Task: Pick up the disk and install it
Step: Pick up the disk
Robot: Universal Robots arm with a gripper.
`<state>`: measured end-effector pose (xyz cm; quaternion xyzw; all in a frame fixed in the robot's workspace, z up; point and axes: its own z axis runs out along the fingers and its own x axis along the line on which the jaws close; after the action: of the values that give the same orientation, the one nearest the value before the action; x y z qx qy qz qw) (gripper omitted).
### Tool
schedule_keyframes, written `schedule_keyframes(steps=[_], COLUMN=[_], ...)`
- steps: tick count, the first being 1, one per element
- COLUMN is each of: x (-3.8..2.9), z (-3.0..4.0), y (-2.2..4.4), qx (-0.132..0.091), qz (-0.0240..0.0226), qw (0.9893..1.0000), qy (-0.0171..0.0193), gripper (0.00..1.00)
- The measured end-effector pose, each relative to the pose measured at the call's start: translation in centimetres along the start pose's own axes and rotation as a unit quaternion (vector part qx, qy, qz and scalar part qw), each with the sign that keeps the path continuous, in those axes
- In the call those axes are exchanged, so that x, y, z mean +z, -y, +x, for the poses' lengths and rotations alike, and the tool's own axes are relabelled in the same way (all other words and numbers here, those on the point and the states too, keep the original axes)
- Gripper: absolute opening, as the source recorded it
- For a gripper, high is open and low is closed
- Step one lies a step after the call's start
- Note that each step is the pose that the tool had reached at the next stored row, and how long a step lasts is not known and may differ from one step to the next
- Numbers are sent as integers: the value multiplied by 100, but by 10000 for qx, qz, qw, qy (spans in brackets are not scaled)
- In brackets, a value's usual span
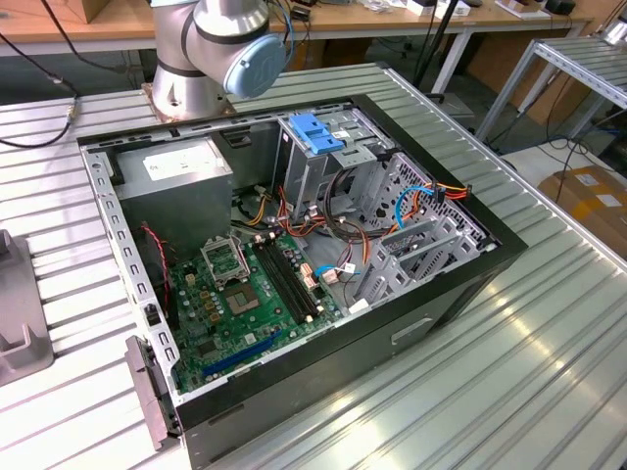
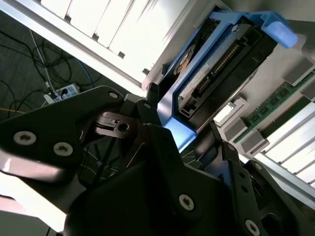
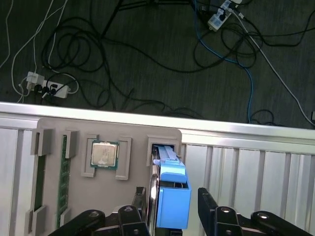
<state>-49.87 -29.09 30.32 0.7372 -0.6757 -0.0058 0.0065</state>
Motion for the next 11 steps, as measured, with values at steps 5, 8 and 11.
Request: schedule_keyframes(steps=[5, 8, 11], x=[47, 73, 95], z=[-1, -2, -2], y=[-9, -15, -17], qx=[0, 0, 0], qz=[-1, 0, 0], qw=[10000, 10000, 10000], qy=[0, 0, 0], gripper=[54, 54, 54])
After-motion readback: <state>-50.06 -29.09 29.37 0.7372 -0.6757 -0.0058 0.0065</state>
